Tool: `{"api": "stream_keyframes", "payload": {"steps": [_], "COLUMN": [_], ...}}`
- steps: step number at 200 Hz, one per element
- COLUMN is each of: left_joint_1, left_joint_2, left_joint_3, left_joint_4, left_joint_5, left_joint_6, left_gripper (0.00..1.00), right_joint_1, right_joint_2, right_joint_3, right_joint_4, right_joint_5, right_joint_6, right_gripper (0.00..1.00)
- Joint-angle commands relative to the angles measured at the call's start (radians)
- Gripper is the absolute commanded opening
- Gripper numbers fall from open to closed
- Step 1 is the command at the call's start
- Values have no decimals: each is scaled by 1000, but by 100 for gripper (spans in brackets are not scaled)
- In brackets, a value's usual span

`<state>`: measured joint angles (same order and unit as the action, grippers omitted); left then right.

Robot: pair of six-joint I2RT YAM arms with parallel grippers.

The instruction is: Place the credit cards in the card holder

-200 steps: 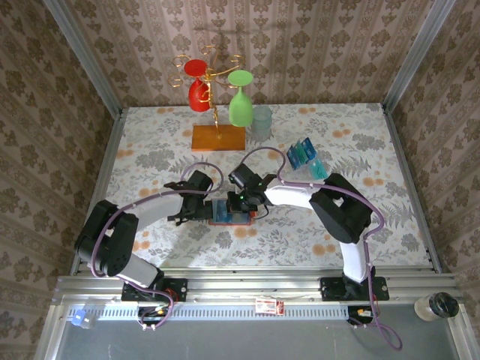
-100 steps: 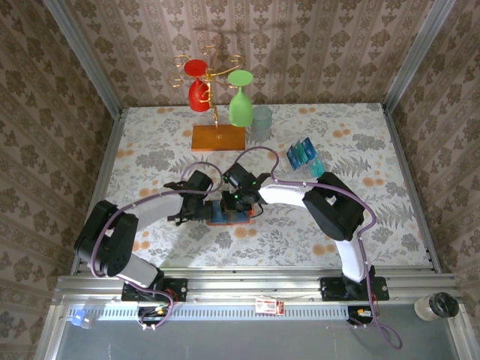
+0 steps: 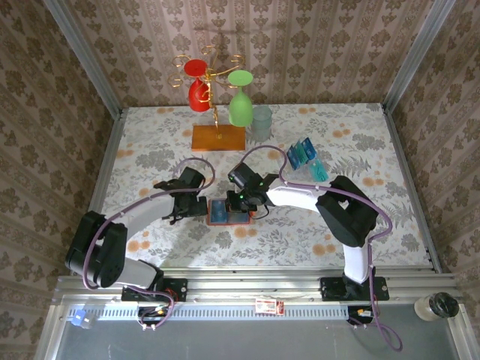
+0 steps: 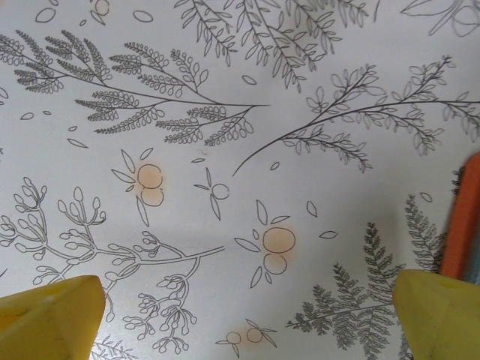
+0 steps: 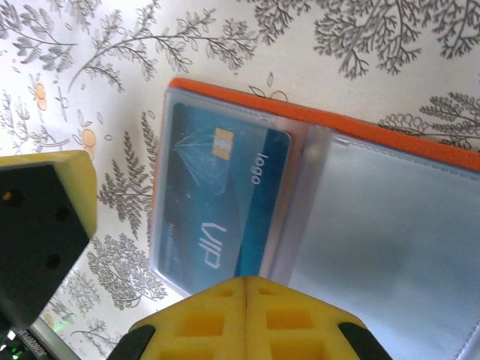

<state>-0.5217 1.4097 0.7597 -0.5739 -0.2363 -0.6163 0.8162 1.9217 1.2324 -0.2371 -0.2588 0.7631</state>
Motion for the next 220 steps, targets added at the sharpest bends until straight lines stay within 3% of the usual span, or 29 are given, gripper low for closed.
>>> {"api": "stream_keyframes", "payload": {"steps": [1,220], "left_joint_1": [3,-48], "left_joint_2": [19,148], "left_joint_3": [6,-5], "left_joint_4": [-18,65], "left_joint_5": [-3,40], "left_joint_6": [16,13], "left_gripper": [100,100], "right_joint_1": [4,45], "right_joint_2": [5,158], "right_joint_3": [-4,128], "right_joint_4": [-11,-46], "right_joint_5": [17,-47], "right_joint_6": [16,5], "right_gripper": [5,2]}}
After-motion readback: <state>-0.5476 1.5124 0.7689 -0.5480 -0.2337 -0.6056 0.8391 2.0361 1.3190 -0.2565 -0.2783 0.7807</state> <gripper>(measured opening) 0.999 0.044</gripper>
